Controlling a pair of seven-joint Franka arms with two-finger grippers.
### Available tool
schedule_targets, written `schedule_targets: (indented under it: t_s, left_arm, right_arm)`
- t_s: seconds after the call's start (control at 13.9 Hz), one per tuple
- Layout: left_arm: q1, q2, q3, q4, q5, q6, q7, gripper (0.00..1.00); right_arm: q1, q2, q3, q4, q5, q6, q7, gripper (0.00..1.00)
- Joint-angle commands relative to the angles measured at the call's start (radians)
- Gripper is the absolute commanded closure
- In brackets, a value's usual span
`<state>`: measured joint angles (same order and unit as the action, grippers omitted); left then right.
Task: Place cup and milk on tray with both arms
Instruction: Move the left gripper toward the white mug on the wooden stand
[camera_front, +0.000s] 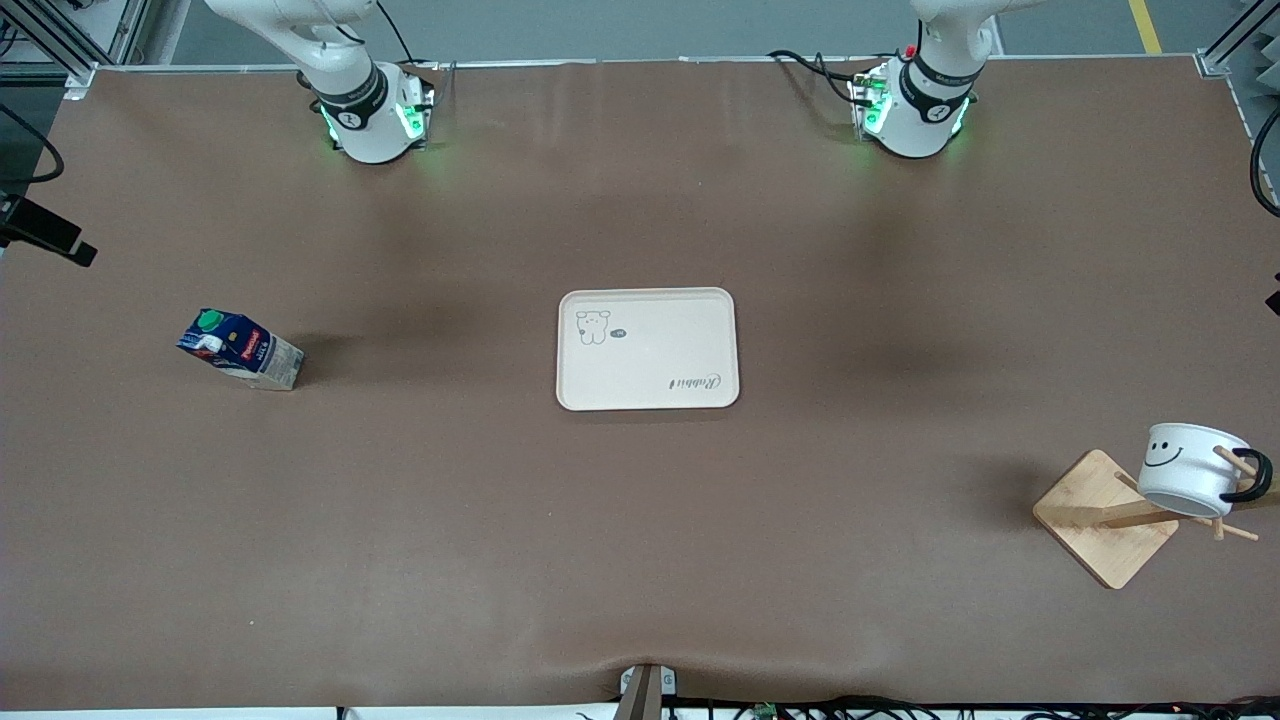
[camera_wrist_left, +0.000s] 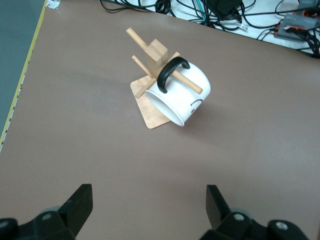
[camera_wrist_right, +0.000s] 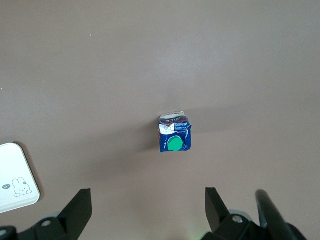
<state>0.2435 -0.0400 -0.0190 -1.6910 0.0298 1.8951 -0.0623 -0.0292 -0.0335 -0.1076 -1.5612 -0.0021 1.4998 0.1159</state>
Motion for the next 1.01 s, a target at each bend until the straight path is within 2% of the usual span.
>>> schedule_targets:
  t_s: [0.0, 0.65, 0.94]
  left_arm:
    - [0.025, -0.026, -0.007, -0.055, -0.033, 0.076, -0.004, 0.00]
    - [0.076, -0.008, -0.007, -0.128, -0.168, 0.274, -0.002, 0.00]
    - [0.082, 0.035, -0.005, -0.078, -0.166, 0.279, 0.021, 0.00]
  right_arm:
    - [-0.012, 0.009, 0.009, 0.018, -0.007, -0.009, 0.008, 0.00]
    - [-0.011, 0.010, 0.009, 0.016, -0.007, -0.009, 0.011, 0.00]
    - [-0.014, 0.017, 0.009, 0.018, -0.009, -0.007, 0.013, 0.00]
